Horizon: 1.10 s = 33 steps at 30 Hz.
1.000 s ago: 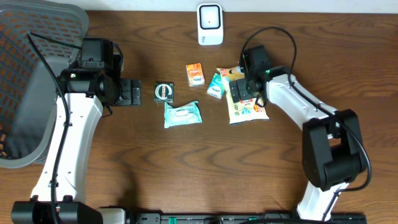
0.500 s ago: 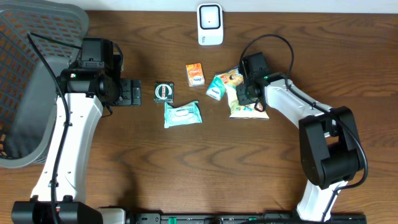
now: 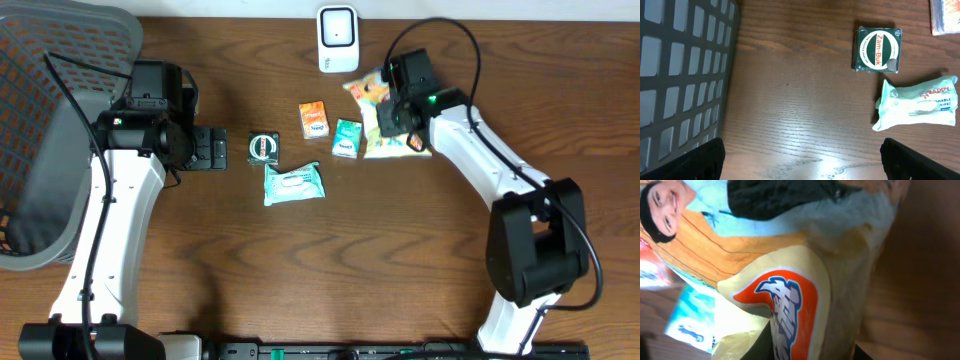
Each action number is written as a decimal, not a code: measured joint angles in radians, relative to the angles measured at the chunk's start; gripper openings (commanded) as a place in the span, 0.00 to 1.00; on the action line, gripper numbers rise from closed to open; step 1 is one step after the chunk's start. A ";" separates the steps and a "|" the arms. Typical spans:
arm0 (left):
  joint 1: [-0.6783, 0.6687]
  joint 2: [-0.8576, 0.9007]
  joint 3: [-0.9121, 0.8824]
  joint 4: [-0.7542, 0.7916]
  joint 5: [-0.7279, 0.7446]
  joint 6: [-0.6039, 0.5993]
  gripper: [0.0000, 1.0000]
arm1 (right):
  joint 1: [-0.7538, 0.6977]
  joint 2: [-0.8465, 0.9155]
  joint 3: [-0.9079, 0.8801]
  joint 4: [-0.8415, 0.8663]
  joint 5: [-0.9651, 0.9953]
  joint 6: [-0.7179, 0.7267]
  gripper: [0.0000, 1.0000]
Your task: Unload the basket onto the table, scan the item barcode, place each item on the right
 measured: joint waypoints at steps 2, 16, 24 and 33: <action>0.000 0.000 0.000 0.000 0.000 0.000 0.98 | 0.000 -0.014 0.008 0.020 -0.004 0.000 0.01; 0.000 0.000 0.000 0.000 0.000 0.000 0.98 | 0.007 -0.024 0.018 0.593 -0.101 0.000 0.01; 0.000 0.000 0.000 0.000 0.000 0.000 0.98 | 0.027 0.063 0.134 0.764 -0.125 -0.005 0.01; 0.000 0.000 0.000 0.000 0.000 0.000 0.98 | 0.033 0.373 0.410 0.794 -0.122 -0.113 0.01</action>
